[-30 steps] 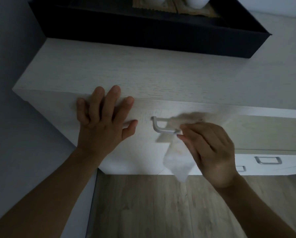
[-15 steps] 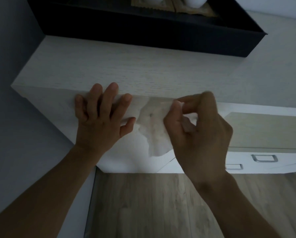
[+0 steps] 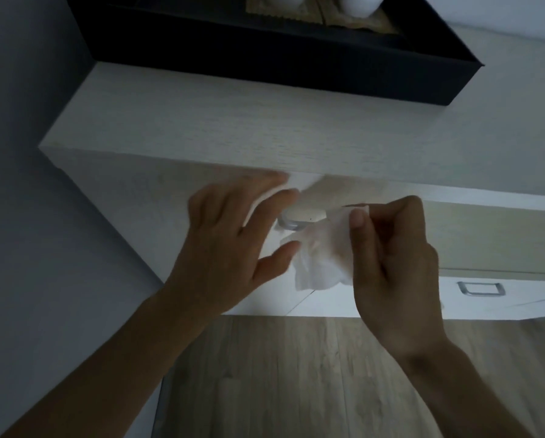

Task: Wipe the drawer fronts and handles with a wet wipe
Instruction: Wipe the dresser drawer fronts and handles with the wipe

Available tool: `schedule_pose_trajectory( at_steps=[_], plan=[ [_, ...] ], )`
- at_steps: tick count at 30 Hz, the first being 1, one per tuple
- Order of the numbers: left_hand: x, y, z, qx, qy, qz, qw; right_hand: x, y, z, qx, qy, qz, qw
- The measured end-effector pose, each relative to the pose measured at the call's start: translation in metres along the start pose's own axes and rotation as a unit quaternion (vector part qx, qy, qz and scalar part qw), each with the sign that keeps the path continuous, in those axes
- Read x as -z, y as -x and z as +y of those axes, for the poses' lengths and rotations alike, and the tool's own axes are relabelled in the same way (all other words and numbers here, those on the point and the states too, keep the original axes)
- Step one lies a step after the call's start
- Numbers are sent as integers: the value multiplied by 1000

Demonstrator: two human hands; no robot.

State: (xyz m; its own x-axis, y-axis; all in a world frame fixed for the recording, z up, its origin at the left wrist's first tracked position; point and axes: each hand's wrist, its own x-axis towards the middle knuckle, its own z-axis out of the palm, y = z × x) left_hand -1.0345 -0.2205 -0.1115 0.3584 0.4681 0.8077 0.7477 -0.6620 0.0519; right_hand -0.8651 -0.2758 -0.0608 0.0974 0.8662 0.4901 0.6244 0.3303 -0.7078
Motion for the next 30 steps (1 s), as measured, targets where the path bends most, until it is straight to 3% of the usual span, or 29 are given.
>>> schedule_pose_trajectory(
  at_steps=[7,14,20,26,30],
  plan=[
    [0,-8,17,71,120,-78,987,2,6,5,-68,-84,-12,994],
    [6,3,26,107,142,-120,977,6,10,3,-108,-169,-44,979],
    [11,2,30,212,276,-191,918,13,13,0,-130,-211,-75,966],
    [31,-8,22,265,298,-264,878,20,8,12,-191,-287,-61,937],
    [34,-17,7,292,282,-236,883,27,-4,24,-183,-199,-16,963]
  ],
)
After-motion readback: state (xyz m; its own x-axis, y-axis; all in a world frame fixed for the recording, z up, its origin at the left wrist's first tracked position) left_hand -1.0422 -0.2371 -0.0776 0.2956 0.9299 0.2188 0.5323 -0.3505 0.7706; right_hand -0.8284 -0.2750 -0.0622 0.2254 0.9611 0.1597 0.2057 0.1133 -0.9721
